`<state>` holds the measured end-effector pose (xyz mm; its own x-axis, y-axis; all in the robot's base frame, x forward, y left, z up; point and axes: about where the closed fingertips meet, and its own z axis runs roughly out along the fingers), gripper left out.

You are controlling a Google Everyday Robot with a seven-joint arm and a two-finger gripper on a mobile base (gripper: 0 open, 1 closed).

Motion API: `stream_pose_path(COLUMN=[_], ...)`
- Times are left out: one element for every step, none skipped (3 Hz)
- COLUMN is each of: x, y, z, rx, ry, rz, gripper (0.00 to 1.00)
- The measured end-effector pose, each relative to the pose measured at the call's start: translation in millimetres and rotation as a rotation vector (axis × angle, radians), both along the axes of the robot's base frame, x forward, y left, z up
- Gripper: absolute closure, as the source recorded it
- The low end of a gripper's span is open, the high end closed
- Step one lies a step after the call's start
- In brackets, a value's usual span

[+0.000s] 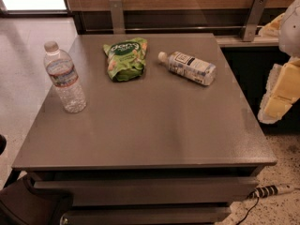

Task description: Place water bottle upright

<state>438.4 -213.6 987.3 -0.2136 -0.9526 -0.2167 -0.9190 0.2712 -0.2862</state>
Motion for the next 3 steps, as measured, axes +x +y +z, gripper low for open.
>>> stream_pose_path(x=[0.0,5.2,35.6], y=[0.0,-0.2,-5.8], z=[0.1,3.9,6.3], rx=[0.0,0.012,0.031], ry=[0.0,-0.003,0.007], rz=[0.0,-0.008,-0.064], gripper=[0.0,0.0,0.0])
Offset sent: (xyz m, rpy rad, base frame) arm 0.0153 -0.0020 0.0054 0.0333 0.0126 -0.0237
